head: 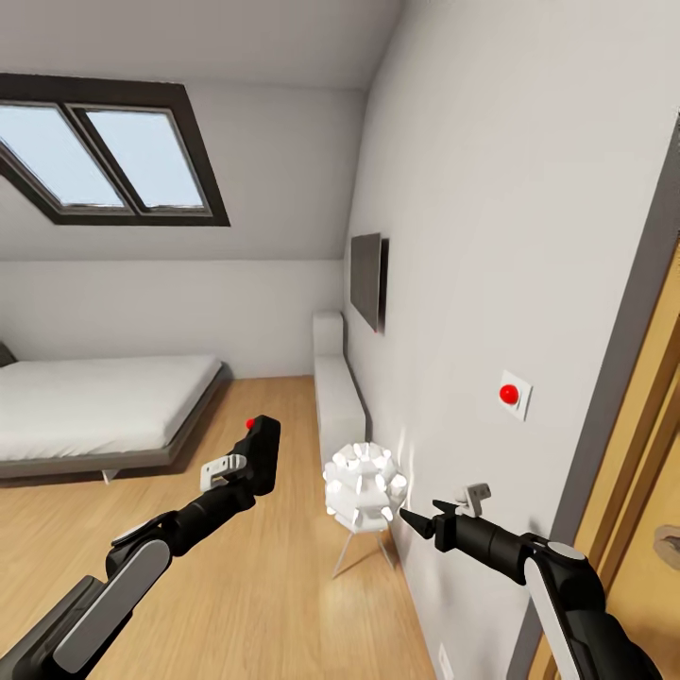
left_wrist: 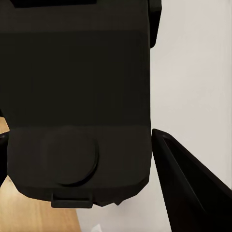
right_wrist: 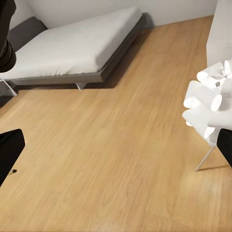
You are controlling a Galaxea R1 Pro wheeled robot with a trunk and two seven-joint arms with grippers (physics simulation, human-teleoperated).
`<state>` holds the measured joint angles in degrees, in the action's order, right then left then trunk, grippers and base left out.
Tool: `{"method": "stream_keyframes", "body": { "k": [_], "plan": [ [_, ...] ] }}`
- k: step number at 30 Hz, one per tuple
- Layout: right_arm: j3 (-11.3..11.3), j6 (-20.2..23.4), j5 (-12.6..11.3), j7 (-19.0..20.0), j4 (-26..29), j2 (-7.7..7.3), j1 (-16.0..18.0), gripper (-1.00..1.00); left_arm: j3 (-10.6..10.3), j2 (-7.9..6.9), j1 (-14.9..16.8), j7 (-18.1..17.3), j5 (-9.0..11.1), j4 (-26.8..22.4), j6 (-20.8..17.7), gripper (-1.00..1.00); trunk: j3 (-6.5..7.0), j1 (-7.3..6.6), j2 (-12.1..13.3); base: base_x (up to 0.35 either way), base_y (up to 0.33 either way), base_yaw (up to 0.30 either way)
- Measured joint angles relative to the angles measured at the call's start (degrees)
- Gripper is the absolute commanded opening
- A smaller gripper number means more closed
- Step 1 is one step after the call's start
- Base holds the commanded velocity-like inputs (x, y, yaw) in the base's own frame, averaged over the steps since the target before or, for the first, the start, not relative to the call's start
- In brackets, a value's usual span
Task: Attach the digital camera to the camera tripod in the bedroom.
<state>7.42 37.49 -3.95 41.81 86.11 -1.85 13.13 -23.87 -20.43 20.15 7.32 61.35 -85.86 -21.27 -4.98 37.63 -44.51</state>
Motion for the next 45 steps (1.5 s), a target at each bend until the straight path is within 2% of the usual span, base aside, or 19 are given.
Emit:
{"method": "stream_keyframes", "body": {
  "k": [26, 32, 37, 45],
  "plan": [
    [0.0, 0.0, -0.02, -0.1, 0.01, 0.0, 0.02, 1.0, 0.05, -0.01, 0.02, 0.05, 0.08, 0.07, -0.01, -1.0, 4.6, -5.71, 10.39, 0.0, 0.0, 0.0],
    [0.04, 0.0, -0.04, -0.08, 0.01, 0.0, 0.03, 1.0, 0.28, 0.0, 0.03, 0.1, -0.08, 1.46, -0.01, -1.0, 5.66, -7.03, 12.79, 0.0, 0.0, 0.0],
    [0.05, 0.11, -0.04, -0.33, -0.03, -0.02, 0.03, 1.0, 0.55, 0.57, 0.03, 0.06, -0.23, 2.87, -0.42, -1.0, 6.56, -8.13, 14.79, 0.0, 0.0, 0.0],
    [0.31, 0.16, -0.02, -0.29, -2.85, -0.5, 0.03, 1.0, 0.39, -0.16, 0.03, 0.05, 0.15, 3.2, -1.11, -1.0, 8.0, -9.89, 18.01, 0.0, 0.0, 0.0]
  ]
}}
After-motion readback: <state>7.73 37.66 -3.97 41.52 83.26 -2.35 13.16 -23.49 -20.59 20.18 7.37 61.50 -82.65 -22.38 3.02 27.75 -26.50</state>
